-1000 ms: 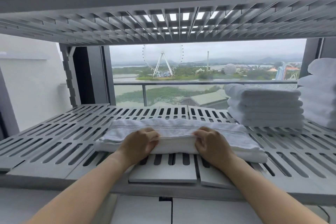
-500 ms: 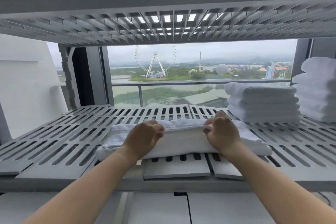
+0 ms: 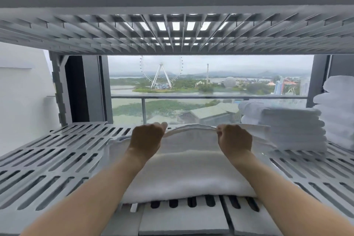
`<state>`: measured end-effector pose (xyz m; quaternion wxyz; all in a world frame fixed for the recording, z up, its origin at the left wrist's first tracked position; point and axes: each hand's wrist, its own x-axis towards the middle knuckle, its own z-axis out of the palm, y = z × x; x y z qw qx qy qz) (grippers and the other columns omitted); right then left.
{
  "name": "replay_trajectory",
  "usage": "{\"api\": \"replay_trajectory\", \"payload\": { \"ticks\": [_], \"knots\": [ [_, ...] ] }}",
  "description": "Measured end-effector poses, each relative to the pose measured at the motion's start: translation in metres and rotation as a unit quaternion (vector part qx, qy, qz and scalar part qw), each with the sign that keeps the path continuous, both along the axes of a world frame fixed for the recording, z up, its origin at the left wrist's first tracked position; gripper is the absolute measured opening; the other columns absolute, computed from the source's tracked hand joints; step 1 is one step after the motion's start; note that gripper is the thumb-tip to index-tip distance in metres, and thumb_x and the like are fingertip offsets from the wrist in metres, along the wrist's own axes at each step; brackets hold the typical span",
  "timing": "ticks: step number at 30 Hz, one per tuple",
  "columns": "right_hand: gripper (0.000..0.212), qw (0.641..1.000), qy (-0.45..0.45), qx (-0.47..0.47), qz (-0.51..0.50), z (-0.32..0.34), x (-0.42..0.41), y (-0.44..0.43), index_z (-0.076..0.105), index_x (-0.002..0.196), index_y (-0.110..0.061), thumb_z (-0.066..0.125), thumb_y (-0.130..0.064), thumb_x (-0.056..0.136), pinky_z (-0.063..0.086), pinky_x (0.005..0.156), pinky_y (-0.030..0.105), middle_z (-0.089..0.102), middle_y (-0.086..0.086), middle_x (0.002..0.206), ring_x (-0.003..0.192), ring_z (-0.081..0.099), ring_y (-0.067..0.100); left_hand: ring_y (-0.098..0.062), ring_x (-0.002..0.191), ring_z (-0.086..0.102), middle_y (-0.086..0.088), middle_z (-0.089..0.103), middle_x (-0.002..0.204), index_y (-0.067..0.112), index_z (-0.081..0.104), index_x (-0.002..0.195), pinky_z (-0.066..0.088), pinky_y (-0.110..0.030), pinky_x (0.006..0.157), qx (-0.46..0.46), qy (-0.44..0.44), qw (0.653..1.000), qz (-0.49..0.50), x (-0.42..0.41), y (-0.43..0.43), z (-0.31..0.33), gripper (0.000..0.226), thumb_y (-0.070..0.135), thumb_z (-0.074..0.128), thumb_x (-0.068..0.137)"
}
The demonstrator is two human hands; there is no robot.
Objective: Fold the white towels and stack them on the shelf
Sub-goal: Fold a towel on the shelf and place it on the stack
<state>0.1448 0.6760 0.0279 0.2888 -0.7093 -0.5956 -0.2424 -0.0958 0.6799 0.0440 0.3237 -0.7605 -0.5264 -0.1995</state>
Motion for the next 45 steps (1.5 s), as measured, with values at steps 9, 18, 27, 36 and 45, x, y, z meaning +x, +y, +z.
{"api": "replay_trajectory", "payload": {
  "ticks": [9, 18, 27, 36, 45],
  "knots": [
    [0.027, 0.991, 0.043, -0.114, 0.053, 0.009, -0.002, 0.098, 0.058, 0.106, -0.011, 0.039, -0.004, 0.088, 0.047, 0.072, 0.033, 0.065, 0.011, 0.104, 0.096, 0.063, 0.03, -0.027, 0.089, 0.064, -0.008, 0.066, 0.097, 0.011, 0.055, 0.107, 0.051, -0.036, 0.067, -0.047, -0.055, 0.994, 0.086, 0.011, 0.085, -0.005, 0.032, -0.008, 0.041, 0.085],
    [0.029, 0.958, 0.081, -0.183, 0.206, -0.028, -0.016, 0.111, 0.059, 0.117, -0.019, 0.044, -0.026, 0.093, 0.042, 0.096, 0.031, 0.056, 0.002, 0.127, 0.114, 0.054, 0.021, -0.018, 0.088, 0.061, 0.002, 0.062, 0.099, 0.018, 0.064, 0.096, 0.048, -0.029, 0.075, -0.164, -0.134, 0.975, -0.068, 0.017, 0.087, -0.045, 0.03, 0.037, 0.041, 0.095],
    [0.021, 0.932, 0.037, -0.14, 0.331, -0.026, -0.012, 0.045, 0.056, 0.069, -0.027, 0.053, -0.034, 0.089, 0.034, 0.059, 0.019, 0.054, -0.01, 0.071, 0.064, 0.048, 0.004, -0.014, 0.077, 0.053, 0.001, 0.061, 0.09, 0.02, 0.058, 0.089, 0.044, -0.029, 0.071, -0.229, -0.115, 0.959, -0.119, -0.011, 0.039, -0.048, 0.03, 0.043, 0.04, 0.095],
    [0.066, 0.958, -0.046, -0.157, 0.235, -0.026, 0.004, -0.008, 0.053, 0.087, -0.028, 0.035, -0.087, 0.063, 0.04, 0.067, 0.03, 0.064, -0.009, 0.089, 0.085, 0.059, 0.016, -0.012, 0.073, 0.045, 0.001, 0.045, 0.089, 0.015, 0.052, 0.092, 0.045, -0.025, 0.067, -0.193, -0.039, 0.972, -0.13, -0.035, -0.012, -0.043, 0.036, 0.049, 0.042, 0.093],
    [0.06, 0.968, -0.107, -0.083, 0.21, -0.02, 0.009, -0.074, 0.06, 0.082, -0.027, 0.047, -0.082, 0.062, 0.04, 0.064, 0.027, 0.06, -0.013, 0.084, 0.081, 0.061, 0.014, -0.01, 0.09, 0.059, 0.006, 0.06, 0.109, 0.025, 0.055, 0.112, 0.048, -0.021, 0.079, -0.141, -0.052, 0.976, -0.161, -0.052, -0.066, -0.037, 0.024, 0.037, 0.055, 0.091]
  ]
}}
